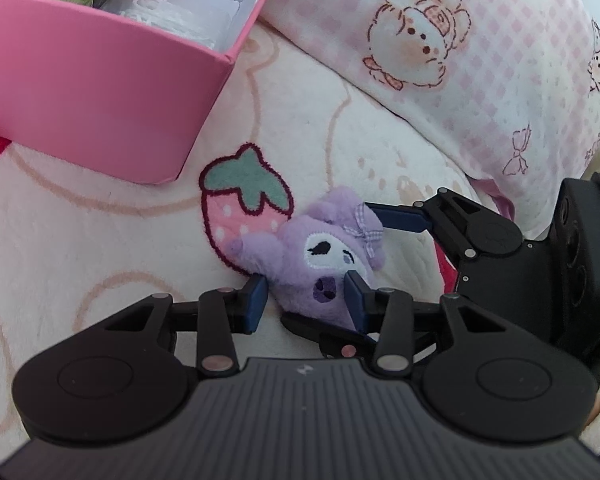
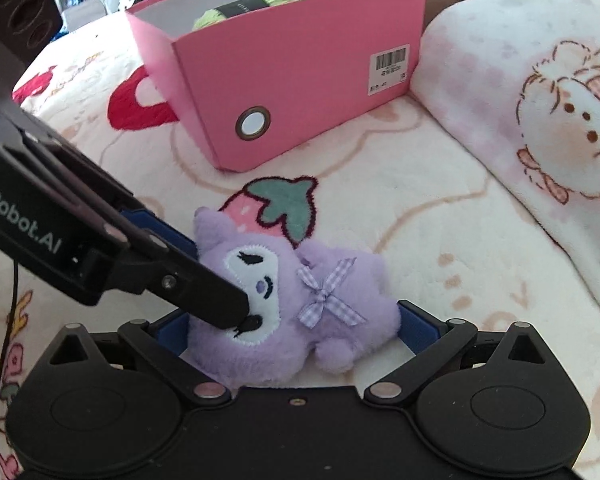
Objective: Organize objects
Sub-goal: 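Lift the purple plush with the left tool off the bedspread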
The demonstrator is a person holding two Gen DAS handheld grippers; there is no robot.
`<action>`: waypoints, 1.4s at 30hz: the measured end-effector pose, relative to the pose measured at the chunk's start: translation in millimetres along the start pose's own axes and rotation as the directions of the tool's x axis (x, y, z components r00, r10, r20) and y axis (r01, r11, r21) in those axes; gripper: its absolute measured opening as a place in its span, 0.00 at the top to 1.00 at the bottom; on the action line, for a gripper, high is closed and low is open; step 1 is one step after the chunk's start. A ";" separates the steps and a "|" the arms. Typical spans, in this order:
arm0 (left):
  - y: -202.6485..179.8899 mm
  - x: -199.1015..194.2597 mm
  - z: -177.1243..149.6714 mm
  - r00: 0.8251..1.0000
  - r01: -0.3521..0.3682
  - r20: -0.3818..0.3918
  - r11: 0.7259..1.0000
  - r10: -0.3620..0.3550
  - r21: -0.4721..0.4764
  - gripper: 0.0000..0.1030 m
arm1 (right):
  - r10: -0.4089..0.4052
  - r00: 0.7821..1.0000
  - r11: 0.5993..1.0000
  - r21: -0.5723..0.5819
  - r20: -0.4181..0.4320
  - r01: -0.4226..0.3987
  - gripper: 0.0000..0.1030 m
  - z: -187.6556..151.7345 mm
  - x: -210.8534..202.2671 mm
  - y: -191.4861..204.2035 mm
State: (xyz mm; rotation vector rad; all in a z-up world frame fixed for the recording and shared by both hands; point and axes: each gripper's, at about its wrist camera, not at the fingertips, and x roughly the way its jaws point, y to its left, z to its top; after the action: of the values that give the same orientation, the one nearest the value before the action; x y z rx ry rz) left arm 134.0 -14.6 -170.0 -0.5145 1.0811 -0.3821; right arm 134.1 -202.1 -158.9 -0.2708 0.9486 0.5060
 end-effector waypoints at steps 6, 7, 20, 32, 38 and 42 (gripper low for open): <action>-12.3 -0.4 -5.4 0.999 -0.031 0.029 0.998 0.030 0.048 0.63 | -0.031 0.999 0.999 0.044 0.014 0.031 0.07 -3.3 -3.8 4.9; -15.7 -1.3 -6.5 0.999 -0.043 0.036 0.997 0.041 0.060 0.64 | -0.046 0.999 0.997 0.055 0.014 0.045 0.07 -3.7 -5.0 7.6; -29.7 -23.0 -14.3 0.998 -0.025 0.060 0.995 0.019 0.097 0.64 | -0.182 0.983 0.954 0.243 0.001 0.177 0.11 -6.3 -29.7 34.6; -46.2 -73.3 -21.8 0.999 -0.009 0.045 0.988 0.002 0.157 0.64 | -0.199 0.979 0.898 0.409 0.048 0.163 0.08 -8.1 -72.3 65.3; -50.4 -108.1 -30.2 0.998 -0.021 0.060 0.980 0.009 0.196 0.64 | -0.181 0.979 0.887 0.445 0.090 0.123 0.08 -3.3 -92.9 87.4; -51.6 -134.8 -33.8 0.995 -0.040 0.098 0.978 0.021 0.206 0.64 | -0.179 0.980 0.902 0.411 0.085 0.129 0.08 7.7 -100.6 107.5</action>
State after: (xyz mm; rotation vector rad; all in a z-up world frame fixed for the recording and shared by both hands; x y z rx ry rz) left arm 43.9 7.9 -54.5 -0.3268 0.9436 -0.4337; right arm 34.9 -136.7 -71.5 0.0600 0.8818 0.1684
